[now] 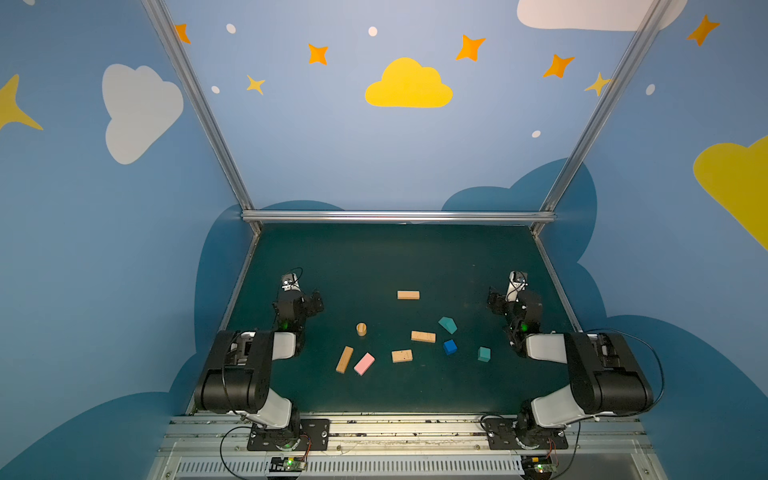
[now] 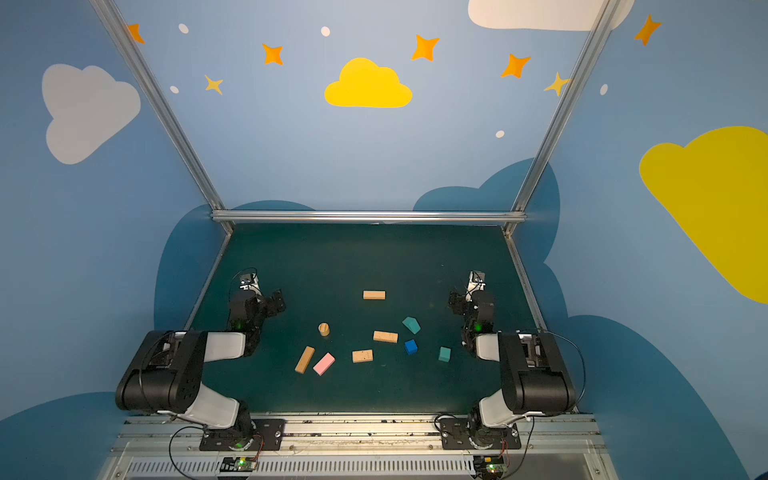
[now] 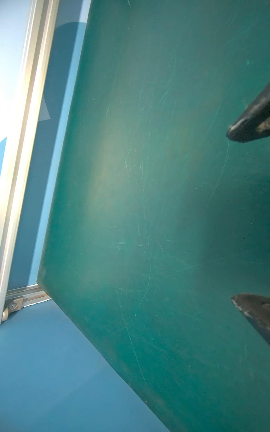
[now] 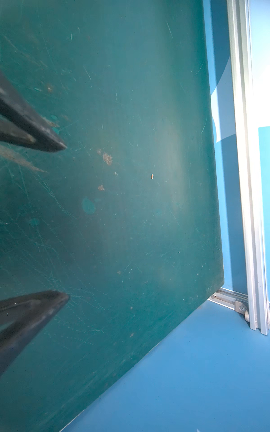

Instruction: Build the wood block tower

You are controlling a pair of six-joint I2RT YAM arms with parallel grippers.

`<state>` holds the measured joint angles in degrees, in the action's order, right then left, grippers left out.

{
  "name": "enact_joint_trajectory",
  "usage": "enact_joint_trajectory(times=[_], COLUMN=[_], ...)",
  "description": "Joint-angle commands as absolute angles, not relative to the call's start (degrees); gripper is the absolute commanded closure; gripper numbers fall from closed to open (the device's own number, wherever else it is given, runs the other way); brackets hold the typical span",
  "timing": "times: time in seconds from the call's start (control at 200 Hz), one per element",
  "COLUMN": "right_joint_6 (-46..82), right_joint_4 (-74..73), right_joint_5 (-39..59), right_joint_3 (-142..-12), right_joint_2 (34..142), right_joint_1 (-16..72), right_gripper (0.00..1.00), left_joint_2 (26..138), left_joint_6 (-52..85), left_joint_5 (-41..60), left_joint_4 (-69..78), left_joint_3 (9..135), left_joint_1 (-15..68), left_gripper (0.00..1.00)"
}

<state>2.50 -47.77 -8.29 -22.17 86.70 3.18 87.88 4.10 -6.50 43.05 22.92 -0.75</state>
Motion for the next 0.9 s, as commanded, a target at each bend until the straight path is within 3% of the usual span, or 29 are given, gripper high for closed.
enact_joint_trajectory(times=[0.0,0.566,0.671,0.896], right_joint_6=[2.1,2.11,2.17,4.05], right_joint_4=[-48.3,-48.43,-48.54,-24.7], right_joint_5=[-7.82,-7.85,-8.43,-11.12], right_joint_3=[-22.0,-21.81,-22.07,-31.06], right_joint_2=[86.95,86.84,86.77,78.82], right_joint_1=[3.15,3.16,3.16,3.2], right_gripper=[0.1,0.1,0.12,0.13], left_joint_2=[87.09,86.8,83.19,75.79], left_joint_6=[4.13,4.05,5.21,5.23], left_joint_5=[-6.11,-5.64,-7.92,-8.23], left_joint_4=[42.9,41.82,28.32,15.08], left_joint_3=[23.74,24.38,30.1,35.08], left_joint_1=[-0.89,-0.96,-1.03,-0.66], left_gripper=[0.0,0.0,0.0,0.01])
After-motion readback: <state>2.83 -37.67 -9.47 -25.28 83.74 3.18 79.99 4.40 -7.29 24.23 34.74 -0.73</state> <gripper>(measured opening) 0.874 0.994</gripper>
